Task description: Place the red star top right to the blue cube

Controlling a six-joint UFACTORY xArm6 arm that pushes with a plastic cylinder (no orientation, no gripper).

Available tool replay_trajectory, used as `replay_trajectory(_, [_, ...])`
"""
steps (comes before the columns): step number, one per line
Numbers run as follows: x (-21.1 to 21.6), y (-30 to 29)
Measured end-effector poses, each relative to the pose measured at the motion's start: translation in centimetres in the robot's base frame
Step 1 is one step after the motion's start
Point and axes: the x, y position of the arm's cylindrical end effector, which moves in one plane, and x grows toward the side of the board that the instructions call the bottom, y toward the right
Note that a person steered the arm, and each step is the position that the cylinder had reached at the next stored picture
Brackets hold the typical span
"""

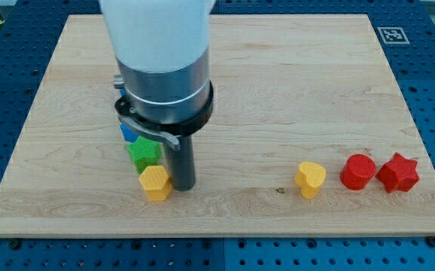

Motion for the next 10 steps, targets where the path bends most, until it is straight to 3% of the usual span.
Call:
replay_trajectory(2, [-0.8, 1.9])
replay_trajectory(4, [-5.7, 8.8])
replay_trajectory(7, [-7.3, 27.8])
replay_trajectory(8, [-4.5, 33.7])
replay_trajectory(9, [0.6, 34.6])
replay_trajectory(10, [1.4, 34.0])
